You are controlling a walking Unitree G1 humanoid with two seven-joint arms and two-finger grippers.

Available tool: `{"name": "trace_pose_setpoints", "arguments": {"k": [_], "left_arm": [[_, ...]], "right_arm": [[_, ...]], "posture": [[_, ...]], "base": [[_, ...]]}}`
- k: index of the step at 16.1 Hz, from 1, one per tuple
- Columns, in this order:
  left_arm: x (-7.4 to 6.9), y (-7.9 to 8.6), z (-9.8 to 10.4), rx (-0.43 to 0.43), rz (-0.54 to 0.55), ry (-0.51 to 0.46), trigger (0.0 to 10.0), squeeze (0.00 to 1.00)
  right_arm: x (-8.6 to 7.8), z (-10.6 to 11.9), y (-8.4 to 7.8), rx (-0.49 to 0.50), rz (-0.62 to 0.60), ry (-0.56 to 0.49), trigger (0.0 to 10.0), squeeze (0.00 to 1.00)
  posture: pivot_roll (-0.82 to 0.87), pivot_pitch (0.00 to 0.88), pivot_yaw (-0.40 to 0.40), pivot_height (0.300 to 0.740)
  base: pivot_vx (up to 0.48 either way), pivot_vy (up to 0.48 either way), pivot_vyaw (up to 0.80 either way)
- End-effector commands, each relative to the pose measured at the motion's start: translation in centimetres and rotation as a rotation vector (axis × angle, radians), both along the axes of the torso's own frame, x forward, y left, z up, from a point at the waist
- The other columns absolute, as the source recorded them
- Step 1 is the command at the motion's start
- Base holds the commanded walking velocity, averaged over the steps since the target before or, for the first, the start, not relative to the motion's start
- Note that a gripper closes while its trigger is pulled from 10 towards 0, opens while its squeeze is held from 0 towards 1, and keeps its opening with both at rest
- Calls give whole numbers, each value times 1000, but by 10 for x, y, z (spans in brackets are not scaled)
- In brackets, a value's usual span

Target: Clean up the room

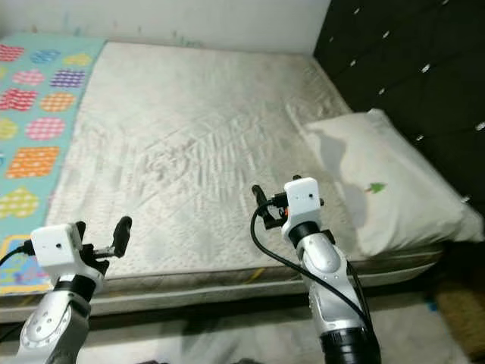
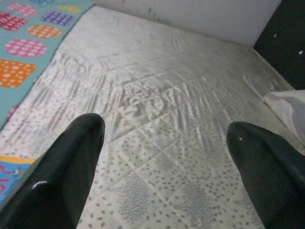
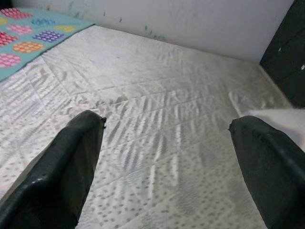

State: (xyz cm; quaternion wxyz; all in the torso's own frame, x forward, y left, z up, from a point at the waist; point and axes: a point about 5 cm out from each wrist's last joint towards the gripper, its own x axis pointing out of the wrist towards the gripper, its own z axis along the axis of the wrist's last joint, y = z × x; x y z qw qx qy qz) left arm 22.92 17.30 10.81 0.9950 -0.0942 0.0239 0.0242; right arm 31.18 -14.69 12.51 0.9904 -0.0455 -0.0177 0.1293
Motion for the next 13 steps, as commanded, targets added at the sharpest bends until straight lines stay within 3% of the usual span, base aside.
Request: {"name": "trace_pose_setpoints", "arguments": {"k": [1, 13], "left_arm": [[0, -3, 1, 6, -10, 1, 10000, 0], [2, -3, 1, 18, -11, -7, 10000, 0]], "right_arm": [[-1, 0, -5, 14, -10, 11, 10000, 0], [2, -4, -8, -14, -28, 29, 10000, 0]], "posture": [[-22, 128, -108, 740], [-14, 105, -111, 740]], "base": [[0, 412, 0], [0, 414, 0]]}}
